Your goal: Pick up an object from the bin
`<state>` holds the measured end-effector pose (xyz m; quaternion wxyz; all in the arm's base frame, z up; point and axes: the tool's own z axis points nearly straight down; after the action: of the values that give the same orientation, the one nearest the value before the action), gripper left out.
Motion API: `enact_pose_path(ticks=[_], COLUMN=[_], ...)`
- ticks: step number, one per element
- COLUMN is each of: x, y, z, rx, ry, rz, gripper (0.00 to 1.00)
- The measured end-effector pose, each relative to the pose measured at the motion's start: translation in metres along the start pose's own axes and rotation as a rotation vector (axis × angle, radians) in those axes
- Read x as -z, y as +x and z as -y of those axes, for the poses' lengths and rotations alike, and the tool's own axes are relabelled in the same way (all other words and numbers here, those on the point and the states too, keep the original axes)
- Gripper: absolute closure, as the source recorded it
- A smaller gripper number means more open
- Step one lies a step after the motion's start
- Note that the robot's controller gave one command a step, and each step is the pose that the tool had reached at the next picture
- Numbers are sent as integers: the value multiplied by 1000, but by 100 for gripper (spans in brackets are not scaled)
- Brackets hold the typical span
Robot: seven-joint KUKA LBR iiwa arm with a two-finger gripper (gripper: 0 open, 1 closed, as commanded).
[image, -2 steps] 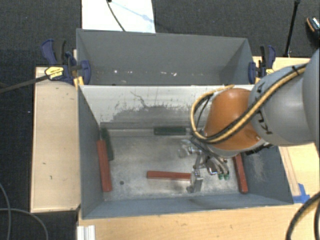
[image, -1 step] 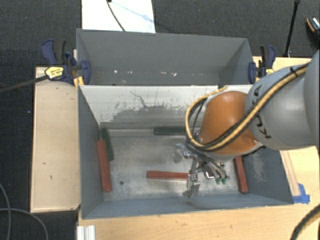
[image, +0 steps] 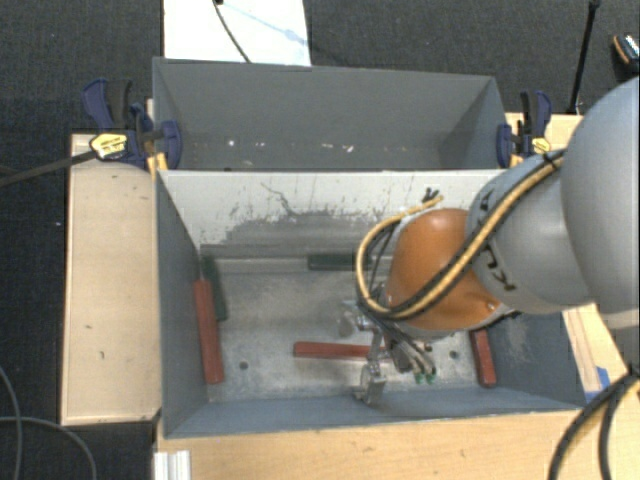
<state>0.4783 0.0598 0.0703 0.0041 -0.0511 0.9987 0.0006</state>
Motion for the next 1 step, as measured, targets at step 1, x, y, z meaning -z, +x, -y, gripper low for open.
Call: enact_pose_path(ticks=[1], x=[2], y=[-3], z=[0], rx=[2], ry=[0], rz=[3], gripper=[0])
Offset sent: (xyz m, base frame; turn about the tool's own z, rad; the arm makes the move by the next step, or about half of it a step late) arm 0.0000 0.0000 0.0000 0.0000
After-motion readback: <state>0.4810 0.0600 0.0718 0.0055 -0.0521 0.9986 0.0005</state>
